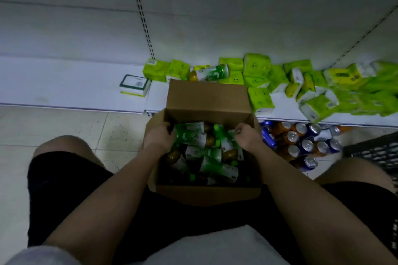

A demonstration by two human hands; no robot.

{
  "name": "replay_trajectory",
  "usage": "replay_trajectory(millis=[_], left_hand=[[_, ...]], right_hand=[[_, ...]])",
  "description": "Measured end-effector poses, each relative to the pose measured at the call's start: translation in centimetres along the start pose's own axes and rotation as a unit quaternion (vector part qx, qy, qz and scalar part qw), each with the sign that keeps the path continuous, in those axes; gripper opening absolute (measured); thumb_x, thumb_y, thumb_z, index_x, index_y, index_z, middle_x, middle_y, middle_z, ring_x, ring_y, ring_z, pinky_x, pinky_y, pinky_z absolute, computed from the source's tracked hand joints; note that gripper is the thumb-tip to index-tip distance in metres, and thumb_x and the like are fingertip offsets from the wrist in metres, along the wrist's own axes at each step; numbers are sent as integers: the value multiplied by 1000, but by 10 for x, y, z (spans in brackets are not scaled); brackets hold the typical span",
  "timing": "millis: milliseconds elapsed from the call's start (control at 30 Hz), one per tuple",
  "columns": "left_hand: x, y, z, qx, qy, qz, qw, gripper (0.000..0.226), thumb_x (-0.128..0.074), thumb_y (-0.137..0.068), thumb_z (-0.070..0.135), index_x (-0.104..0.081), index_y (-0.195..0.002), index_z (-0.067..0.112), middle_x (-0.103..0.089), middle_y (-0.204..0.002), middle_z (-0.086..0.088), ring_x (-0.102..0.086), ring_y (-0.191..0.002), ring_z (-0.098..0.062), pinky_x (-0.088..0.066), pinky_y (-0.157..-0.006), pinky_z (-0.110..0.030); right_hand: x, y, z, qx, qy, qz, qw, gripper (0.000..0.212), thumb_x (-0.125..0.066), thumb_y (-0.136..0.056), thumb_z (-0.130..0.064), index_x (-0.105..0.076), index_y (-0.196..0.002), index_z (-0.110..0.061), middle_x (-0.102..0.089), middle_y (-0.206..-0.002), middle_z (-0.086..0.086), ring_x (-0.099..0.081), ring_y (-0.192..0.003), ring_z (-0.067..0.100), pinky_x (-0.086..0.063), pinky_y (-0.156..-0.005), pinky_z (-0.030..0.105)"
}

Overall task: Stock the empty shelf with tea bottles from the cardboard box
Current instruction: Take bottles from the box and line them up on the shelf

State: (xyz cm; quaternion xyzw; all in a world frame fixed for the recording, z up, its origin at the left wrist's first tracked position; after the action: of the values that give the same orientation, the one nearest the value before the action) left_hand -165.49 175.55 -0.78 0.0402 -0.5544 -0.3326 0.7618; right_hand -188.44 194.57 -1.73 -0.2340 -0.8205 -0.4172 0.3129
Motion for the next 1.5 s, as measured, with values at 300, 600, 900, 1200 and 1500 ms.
replay_trajectory(millis=[300,600,900,1200,1500], left_hand=[[-1,58,-25,-22,108,0,994,30,-53,-87,21,-59,-115,11,-64,-112,-11,-60,-99,-28,-50,-84,-35],[-74,74,-3,68,111,-61,990,30,-48,-92,23,-46,-117,8,-59,-114,-16,-59,-104,-35,-50,-88,-41],[-117,85,-43,192,179,29,964,61,-60,-89,18,-31,-140,2,-42,-136,-22,-44,-124,-40,-39,-102,-49],[-144,24,-49,317,411,21,854,83,-69,-85,26,-16,-146,5,-44,-138,-19,-46,-124,-37,-42,-101,-44],[-148,18,-49,245,295,72,920,87,-75,-78,34,-25,-146,14,-41,-140,-19,-44,-127,-38,-39,-102,-48]], right_hand=[[2,56,-39,61,13,-26,998,9,-56,-92,-21,-55,-101,-20,-63,-113,9,-59,-100,24,-45,-78,31],[-60,89,37,-105,-288,-48,951,20,-53,-95,-16,-59,-113,-11,-64,-112,13,-64,-101,30,-57,-82,44],[-106,48,76,-153,-203,-33,967,36,-55,-96,-25,-53,-125,-4,-57,-122,20,-58,-99,35,-50,-86,39],[-138,14,96,-159,-77,-38,984,45,-31,-104,-18,-34,-147,-7,-25,-154,23,-26,-140,40,-27,-112,49],[-142,23,83,-156,-124,-28,980,46,-42,-101,-30,-41,-144,-14,-18,-157,20,-36,-134,42,-38,-103,44]])
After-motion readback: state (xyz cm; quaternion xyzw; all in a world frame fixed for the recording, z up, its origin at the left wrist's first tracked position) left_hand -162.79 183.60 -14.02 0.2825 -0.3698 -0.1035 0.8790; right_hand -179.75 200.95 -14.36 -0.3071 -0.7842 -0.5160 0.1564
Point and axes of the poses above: each hand's wrist, its own y-axis away from the middle knuckle, its own x-axis out of the back of the hand, z = x × y, the point moved 8 cm from there along -y, towards the middle knuckle
